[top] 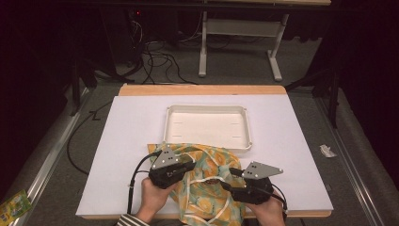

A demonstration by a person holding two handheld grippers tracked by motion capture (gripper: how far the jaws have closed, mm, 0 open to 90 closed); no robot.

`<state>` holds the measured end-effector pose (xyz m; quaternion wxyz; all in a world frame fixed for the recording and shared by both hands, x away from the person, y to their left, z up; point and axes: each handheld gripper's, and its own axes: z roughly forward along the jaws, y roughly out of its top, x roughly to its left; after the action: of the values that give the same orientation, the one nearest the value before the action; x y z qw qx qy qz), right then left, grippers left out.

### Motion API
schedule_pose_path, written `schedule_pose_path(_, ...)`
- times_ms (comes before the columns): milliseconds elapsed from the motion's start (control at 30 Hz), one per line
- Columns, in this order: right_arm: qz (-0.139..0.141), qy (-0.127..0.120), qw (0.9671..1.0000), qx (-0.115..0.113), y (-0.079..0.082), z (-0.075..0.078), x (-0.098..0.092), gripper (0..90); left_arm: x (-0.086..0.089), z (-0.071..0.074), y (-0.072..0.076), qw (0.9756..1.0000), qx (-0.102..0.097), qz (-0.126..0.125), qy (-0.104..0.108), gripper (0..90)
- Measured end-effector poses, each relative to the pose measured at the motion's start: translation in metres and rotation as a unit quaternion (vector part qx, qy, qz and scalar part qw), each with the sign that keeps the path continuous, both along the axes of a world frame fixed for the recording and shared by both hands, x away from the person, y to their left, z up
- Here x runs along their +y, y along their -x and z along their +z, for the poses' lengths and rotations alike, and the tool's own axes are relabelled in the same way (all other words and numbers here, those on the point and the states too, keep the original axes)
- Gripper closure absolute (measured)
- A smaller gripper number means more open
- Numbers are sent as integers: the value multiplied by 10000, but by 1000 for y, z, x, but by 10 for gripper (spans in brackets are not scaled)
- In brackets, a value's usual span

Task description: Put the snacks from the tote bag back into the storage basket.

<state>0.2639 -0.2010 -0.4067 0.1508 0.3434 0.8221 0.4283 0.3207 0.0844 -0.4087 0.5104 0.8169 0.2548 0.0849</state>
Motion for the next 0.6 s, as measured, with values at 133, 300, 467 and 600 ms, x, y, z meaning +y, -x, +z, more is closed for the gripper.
schedule_pose_path(133,5,38,9999,-93,-2,0,-5,817,2,1,1,10000,-21,-7,-5,900)
schedule_pose_path(300,-159,4,9997,-204,-2,7,-15,900,2,2,2,10000,-46,-18,2,900)
schedule_pose_path(467,-300,-49,9991,-282,-5,10,-24,900,2,2,3,10000,-77,-13,4,899)
schedule_pose_path(600,-501,-128,9983,-256,-11,9,-37,900,3,3,4,9999,-107,-3,-22,895)
